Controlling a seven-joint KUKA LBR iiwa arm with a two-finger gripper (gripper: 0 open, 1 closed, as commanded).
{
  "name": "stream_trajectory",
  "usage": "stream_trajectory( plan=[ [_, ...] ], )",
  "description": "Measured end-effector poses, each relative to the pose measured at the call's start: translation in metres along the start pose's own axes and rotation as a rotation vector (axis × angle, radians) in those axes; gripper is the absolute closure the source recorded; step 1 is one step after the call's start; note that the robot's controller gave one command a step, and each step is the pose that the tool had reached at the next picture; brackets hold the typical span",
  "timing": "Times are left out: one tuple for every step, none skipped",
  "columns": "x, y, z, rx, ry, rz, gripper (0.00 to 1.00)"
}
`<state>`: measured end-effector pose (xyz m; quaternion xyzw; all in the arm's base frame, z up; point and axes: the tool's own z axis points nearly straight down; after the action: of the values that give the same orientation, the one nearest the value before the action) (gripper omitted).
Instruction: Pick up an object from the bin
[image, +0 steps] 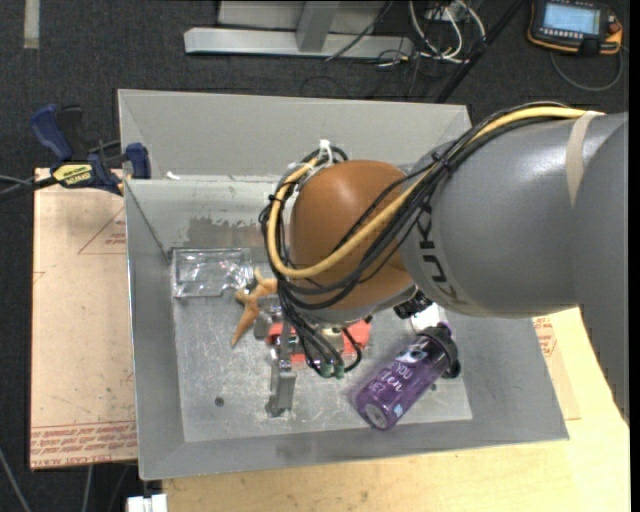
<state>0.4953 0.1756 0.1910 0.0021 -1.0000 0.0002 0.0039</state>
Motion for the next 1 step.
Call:
stream_trajectory(
  plan=[
    [-0.0020,-0.0010,-0.0043,-0.002,-0.008,0.004,0.00]
  ],
)
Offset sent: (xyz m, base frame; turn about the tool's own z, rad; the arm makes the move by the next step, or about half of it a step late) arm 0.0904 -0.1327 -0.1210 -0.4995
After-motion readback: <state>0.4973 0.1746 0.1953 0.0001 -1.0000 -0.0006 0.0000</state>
